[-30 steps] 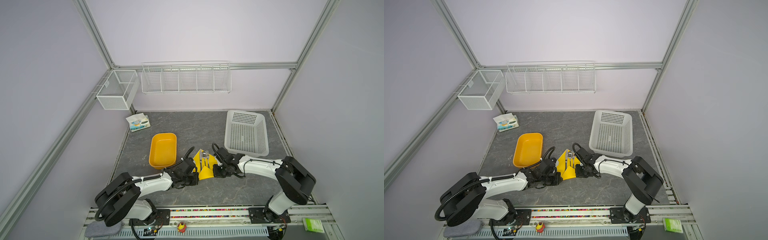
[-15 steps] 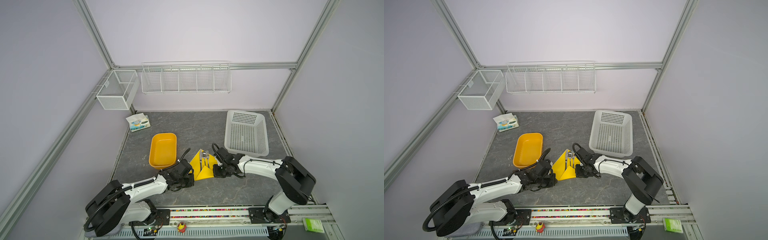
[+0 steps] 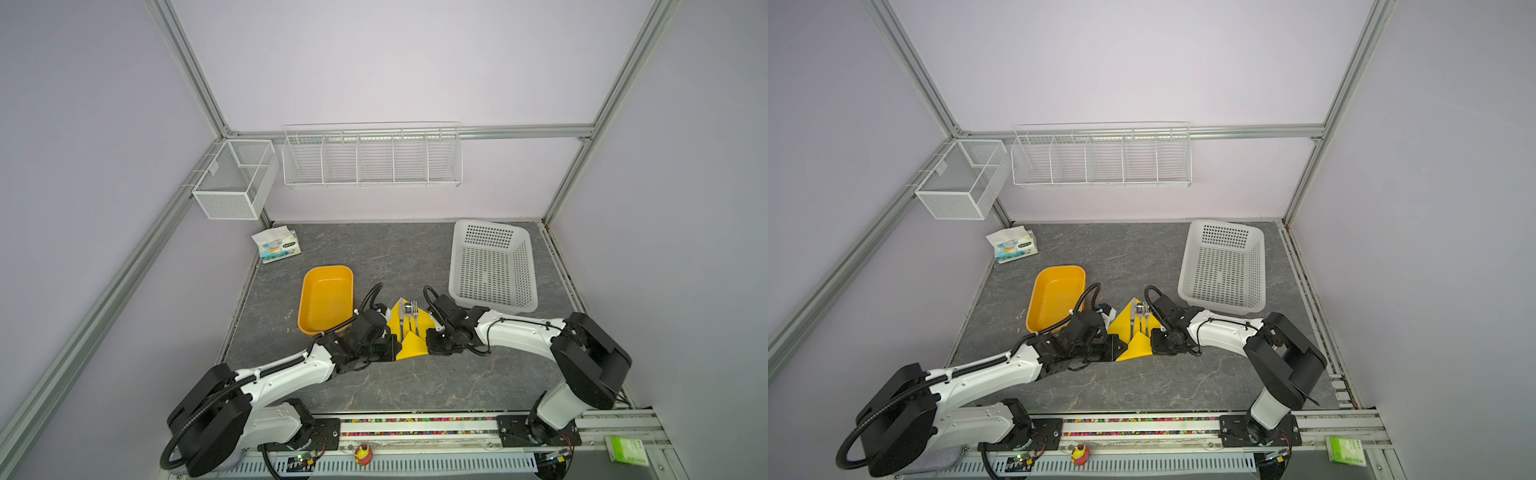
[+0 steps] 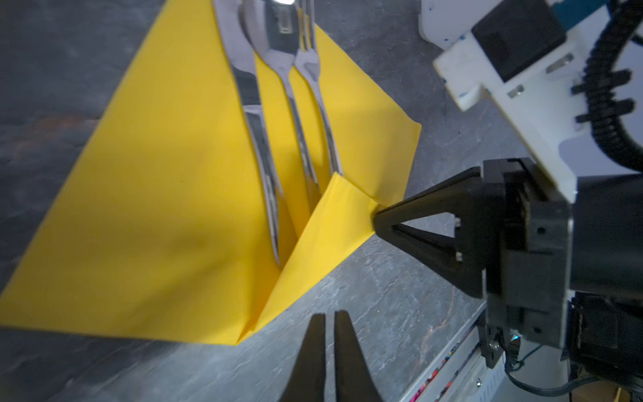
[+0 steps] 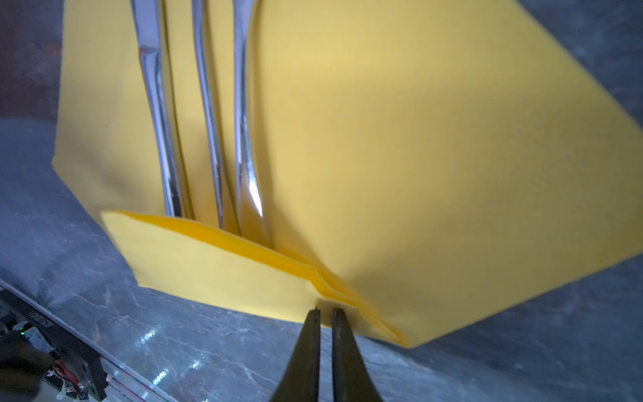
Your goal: Place the utensils on the paper napkin and roll it up
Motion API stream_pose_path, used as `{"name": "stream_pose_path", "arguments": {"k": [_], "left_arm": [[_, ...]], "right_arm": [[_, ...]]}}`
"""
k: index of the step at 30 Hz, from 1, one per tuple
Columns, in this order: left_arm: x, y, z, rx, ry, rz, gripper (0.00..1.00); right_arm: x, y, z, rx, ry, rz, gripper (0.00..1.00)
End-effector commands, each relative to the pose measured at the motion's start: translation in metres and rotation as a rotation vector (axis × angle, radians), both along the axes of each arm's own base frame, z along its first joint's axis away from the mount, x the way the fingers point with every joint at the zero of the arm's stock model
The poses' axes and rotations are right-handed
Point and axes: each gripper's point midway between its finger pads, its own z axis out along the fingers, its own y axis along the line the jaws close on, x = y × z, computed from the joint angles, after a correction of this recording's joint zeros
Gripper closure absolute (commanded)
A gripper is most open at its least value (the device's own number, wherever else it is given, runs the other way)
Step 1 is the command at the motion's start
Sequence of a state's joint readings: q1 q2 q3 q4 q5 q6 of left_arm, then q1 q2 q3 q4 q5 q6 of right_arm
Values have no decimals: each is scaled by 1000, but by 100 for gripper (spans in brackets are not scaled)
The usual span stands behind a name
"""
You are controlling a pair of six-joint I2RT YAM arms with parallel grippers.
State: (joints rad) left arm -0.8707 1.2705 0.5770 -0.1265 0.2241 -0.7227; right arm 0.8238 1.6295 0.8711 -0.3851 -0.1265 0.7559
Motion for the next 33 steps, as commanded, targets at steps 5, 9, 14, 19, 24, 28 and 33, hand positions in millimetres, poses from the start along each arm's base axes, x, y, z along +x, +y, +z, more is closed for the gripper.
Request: {"name": "stream_pose_path", "arguments": {"k": [5, 9, 14, 19, 24, 28, 33], "left_arm": [[-2, -46, -7, -37, 56, -157, 91], [-1, -53, -15, -44, 76, -166, 91], [2, -48, -36, 25, 108, -140, 92], [4, -50, -40, 26, 107, -141, 92], [3, -58, -35, -12, 110, -163, 91], [3, -60, -40, -4, 113, -175, 91], [4, -55, -50, 34, 126, -148, 93]], "right_arm": [[4, 6, 10, 3, -17, -3, 87], [3, 6, 8, -2, -15, -3, 87], [2, 5, 6, -9, -10, -8, 87], [2, 5, 7, -9, -14, -7, 87], [2, 4, 7, -12, -13, -11, 87], [2, 3, 7, -13, -14, -14, 87], [1, 2, 8, -14, -16, -14, 87]]}}
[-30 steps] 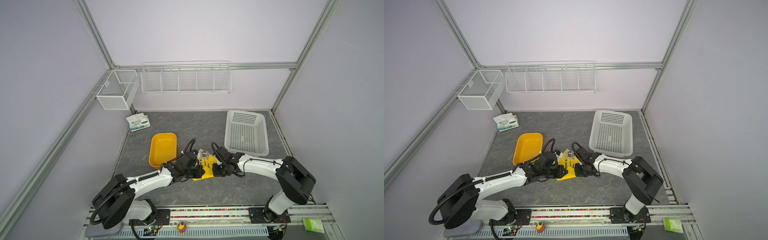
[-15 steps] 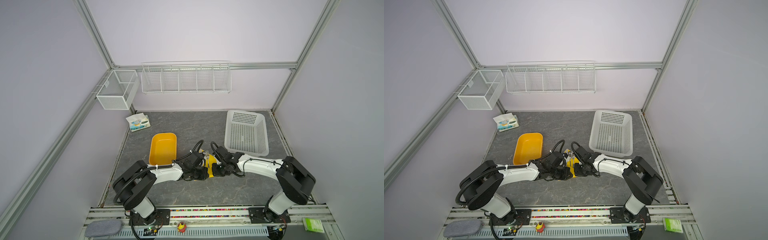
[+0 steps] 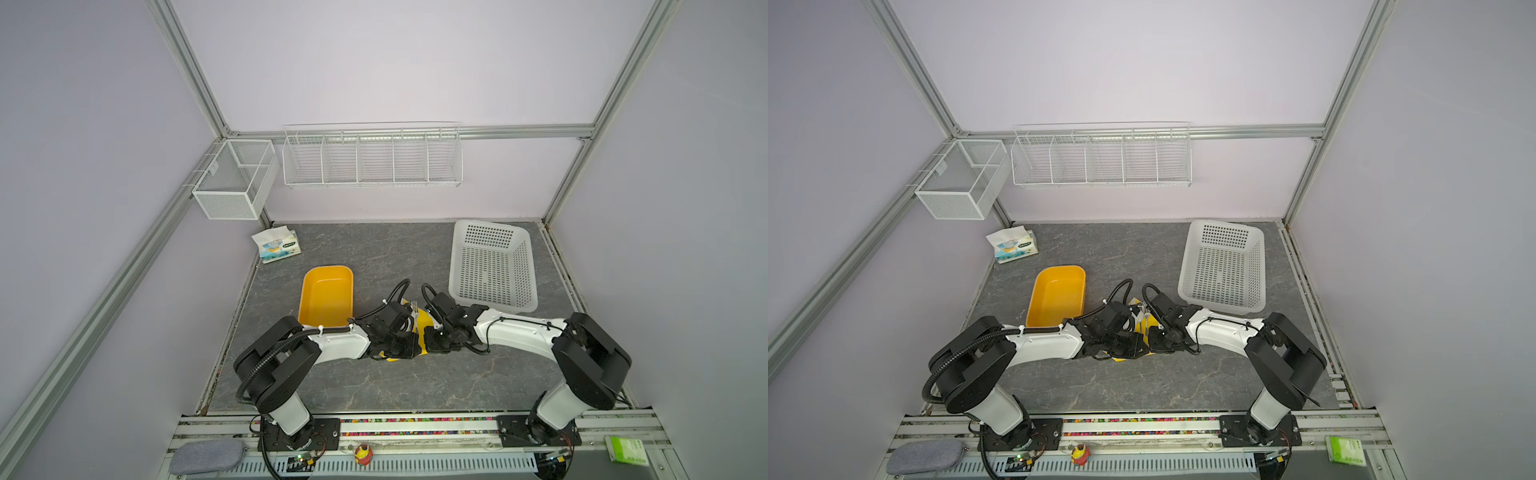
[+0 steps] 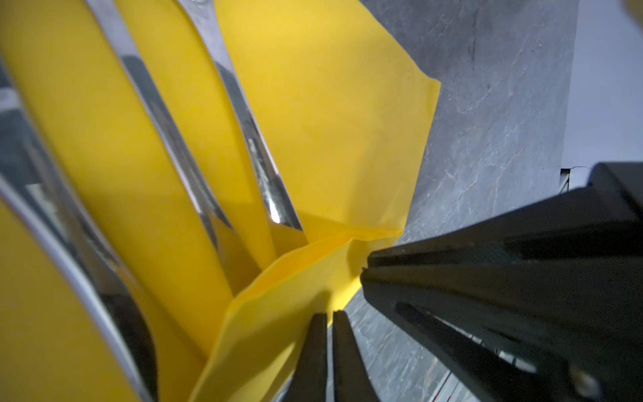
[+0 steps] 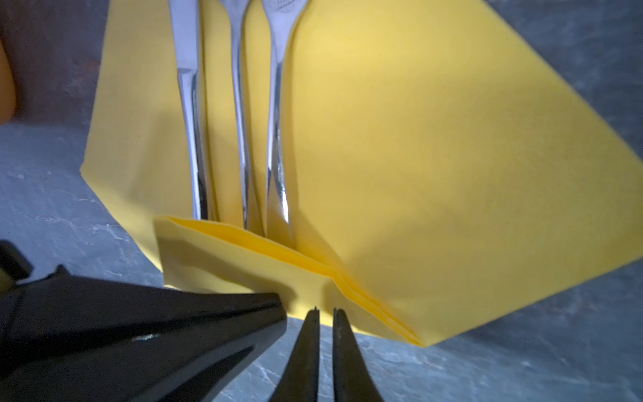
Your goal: Place the utensils on the paper napkin and roll it up
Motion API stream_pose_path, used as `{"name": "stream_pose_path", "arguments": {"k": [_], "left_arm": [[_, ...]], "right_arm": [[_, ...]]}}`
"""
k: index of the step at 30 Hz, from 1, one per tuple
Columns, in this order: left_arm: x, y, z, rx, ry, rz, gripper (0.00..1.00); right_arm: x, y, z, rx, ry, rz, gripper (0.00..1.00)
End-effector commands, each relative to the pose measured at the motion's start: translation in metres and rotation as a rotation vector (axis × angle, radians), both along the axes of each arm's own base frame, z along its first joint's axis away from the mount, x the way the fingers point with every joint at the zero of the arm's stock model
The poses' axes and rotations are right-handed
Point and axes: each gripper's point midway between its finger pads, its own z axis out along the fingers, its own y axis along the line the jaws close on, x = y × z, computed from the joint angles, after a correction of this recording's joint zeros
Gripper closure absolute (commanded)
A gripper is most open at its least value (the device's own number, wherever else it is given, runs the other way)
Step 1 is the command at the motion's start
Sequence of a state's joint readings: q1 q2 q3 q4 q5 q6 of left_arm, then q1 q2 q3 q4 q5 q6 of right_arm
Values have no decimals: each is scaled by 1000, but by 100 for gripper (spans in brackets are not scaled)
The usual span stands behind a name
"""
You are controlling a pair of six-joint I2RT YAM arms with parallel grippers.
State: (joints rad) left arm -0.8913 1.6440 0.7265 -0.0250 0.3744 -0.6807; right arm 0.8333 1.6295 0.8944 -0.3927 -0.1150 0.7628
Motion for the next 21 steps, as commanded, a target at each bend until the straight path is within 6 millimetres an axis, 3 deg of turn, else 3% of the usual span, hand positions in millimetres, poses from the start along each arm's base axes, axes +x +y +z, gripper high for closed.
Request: {"name": "stream_pose_path", "arguments": {"k": [1, 9, 17, 21], "left_arm": [[4, -2, -3, 17, -11, 2, 94], [1, 3, -9, 43, -7, -2, 94], [1, 2, -10, 41, -8, -13, 94], [0, 3, -11, 37, -7, -11, 94]], "right_arm": [[-2, -5, 2, -22, -4, -16, 87], [5, -14, 15, -29, -53, -52, 87], [14, -59, 7, 26, -48, -251, 76], [18, -61, 3, 75, -42, -284, 72]]}}
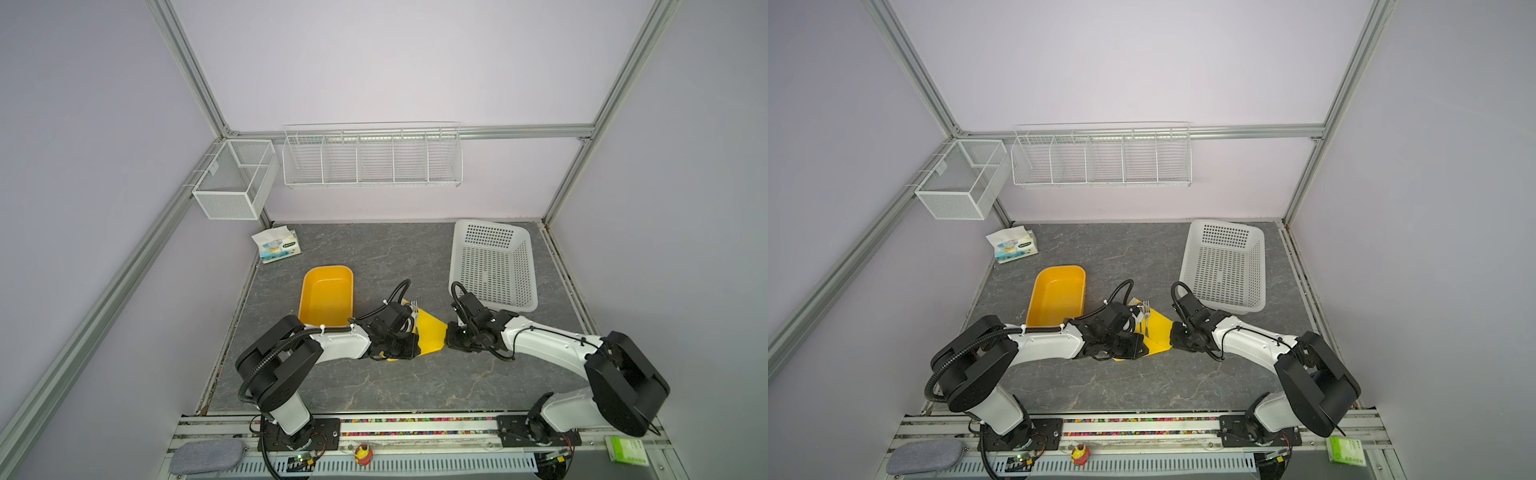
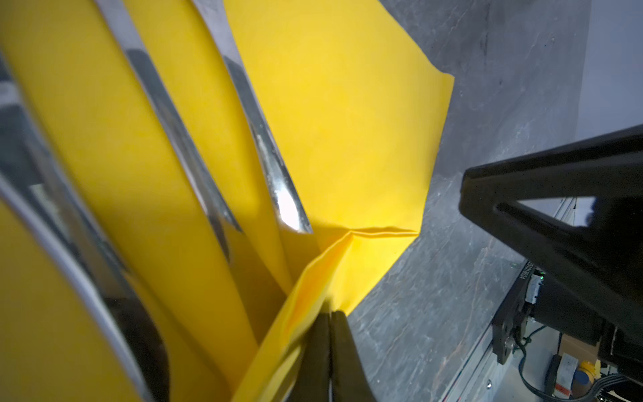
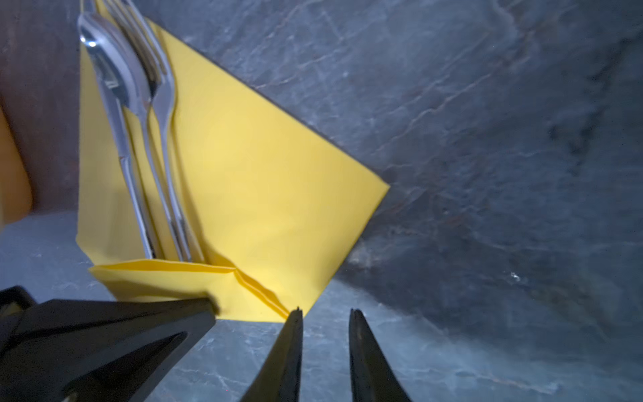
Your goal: Place the utensils on the paper napkin and roll it up
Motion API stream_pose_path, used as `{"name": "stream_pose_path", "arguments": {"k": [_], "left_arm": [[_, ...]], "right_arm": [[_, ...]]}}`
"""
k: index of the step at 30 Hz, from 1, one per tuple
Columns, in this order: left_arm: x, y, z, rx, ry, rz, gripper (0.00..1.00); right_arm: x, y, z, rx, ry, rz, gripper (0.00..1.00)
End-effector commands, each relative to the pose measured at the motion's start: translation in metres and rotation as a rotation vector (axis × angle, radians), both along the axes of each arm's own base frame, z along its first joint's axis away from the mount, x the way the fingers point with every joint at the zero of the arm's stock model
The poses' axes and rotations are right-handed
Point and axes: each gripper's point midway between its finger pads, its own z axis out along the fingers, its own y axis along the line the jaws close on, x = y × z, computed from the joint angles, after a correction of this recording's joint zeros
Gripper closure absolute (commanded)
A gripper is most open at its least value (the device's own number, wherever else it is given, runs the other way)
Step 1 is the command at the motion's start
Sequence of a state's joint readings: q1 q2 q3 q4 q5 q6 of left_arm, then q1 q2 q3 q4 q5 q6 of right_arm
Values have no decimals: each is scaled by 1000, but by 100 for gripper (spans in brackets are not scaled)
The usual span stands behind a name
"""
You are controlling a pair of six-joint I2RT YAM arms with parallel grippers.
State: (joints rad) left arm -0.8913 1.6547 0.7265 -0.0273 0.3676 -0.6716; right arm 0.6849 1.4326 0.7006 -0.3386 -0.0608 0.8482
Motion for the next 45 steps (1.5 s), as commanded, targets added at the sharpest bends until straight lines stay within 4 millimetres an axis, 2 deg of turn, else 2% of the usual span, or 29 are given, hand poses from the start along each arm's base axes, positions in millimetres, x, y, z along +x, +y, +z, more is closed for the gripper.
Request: {"name": "stream_pose_path", "arguments": {"k": [1, 7, 16, 25, 28, 34, 45], "left_arm": [[-1, 1, -7, 24, -3, -9, 94], [-1, 2, -7, 26, -6, -13, 95], [-2, 2, -7, 25, -5, -14, 95], [-2, 3, -7, 24, -7, -14, 96], [-2, 3, -7, 25, -7, -12, 96], [-2, 4, -8, 27, -5, -11, 96], [-2, 3, -6, 22, -9, -9, 96]], "right_arm": [[5, 3, -1, 60, -2, -46, 71], [15, 6, -6, 70, -20, -70, 68], [18, -18, -30, -32, -10, -188, 67], [25, 23, -21, 174, -44, -102, 64], [27, 28, -12, 221, -76, -98, 64], [25, 47, 11, 348, -113, -20, 55], [9, 53, 9, 389, -89, 11, 50]]}}
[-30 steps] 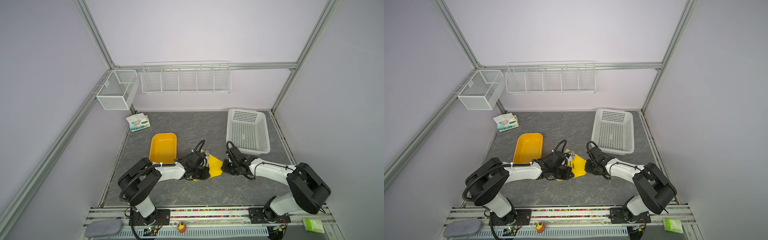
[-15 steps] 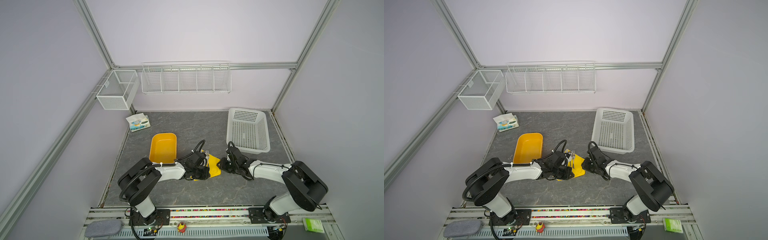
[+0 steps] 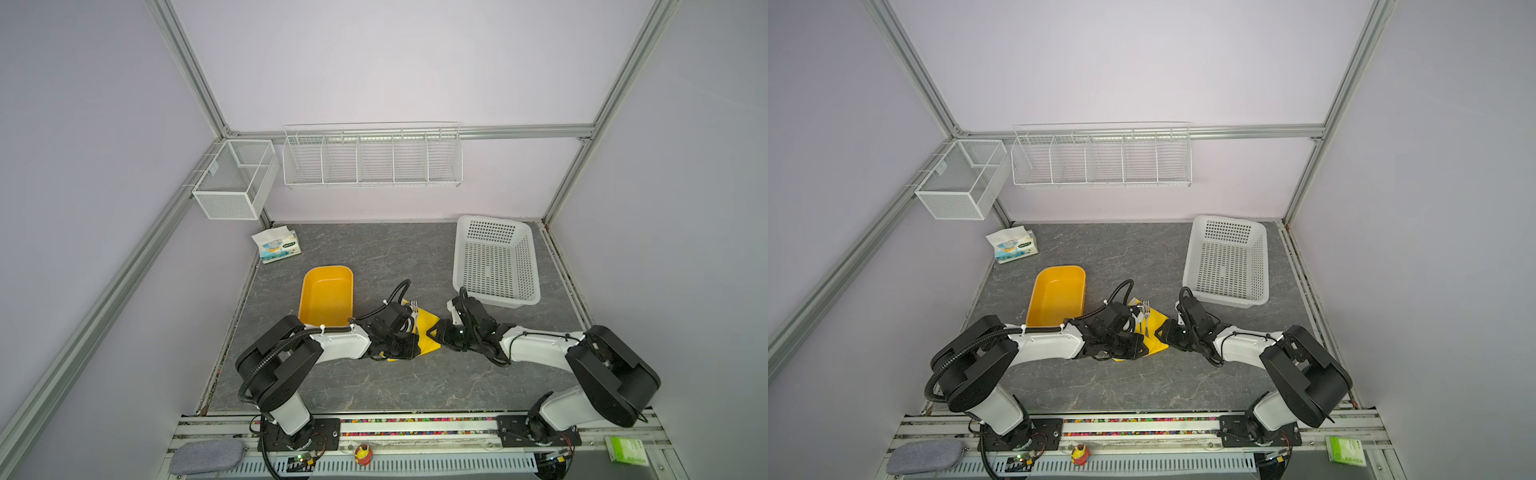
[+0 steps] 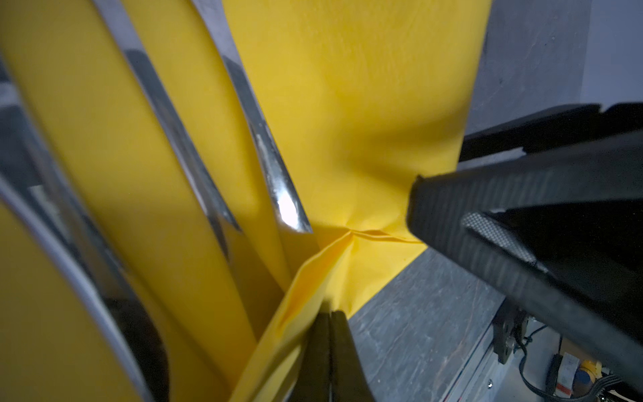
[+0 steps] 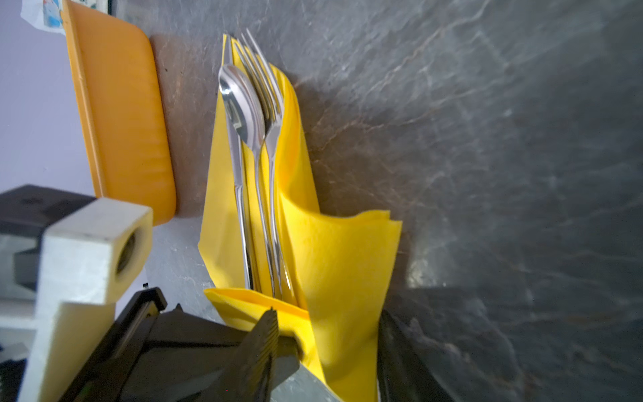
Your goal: Place the utensils on the paper napkin and roll it up
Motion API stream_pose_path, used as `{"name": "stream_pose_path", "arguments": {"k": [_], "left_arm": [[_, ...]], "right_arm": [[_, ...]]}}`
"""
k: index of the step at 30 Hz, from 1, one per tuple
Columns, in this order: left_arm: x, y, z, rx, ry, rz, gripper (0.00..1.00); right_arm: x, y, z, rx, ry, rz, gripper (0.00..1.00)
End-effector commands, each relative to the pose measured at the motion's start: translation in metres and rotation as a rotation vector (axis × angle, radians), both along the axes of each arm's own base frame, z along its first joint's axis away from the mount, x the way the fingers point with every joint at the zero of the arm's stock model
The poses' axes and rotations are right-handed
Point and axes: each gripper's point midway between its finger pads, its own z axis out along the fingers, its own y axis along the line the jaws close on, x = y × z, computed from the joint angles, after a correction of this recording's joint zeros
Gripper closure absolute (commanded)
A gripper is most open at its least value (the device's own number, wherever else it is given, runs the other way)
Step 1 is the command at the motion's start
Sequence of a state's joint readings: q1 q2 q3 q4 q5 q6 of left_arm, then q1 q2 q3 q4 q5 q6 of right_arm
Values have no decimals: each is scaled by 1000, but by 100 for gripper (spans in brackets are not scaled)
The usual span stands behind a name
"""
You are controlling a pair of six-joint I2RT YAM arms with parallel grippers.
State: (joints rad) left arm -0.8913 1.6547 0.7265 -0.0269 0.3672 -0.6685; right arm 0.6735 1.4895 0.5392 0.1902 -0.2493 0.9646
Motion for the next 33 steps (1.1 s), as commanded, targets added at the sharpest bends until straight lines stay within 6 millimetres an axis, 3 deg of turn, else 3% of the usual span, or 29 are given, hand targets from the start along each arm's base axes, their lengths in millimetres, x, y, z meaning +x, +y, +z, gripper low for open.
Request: {"name": "stream_pose_path", "arguments": {"k": [1, 7, 14, 24, 33], "left_arm": [[-2, 4, -7, 24, -5, -5, 96], [-2, 6, -7, 29, -8, 5, 96], [-2, 6, -6, 23, -10, 7, 97], [-2, 6, -7, 20, -8, 9, 97], [-2, 2, -3, 2, -9, 2, 93]], "right_arm": [[-8, 5, 7, 40, -10, 12, 49], [-18, -4, 3, 19, 28, -62, 48], [-28, 1, 0, 63, 64, -84, 48], [0, -4, 6, 78, -36, -113, 50], [12, -3, 7, 39, -78, -77, 62]]}}
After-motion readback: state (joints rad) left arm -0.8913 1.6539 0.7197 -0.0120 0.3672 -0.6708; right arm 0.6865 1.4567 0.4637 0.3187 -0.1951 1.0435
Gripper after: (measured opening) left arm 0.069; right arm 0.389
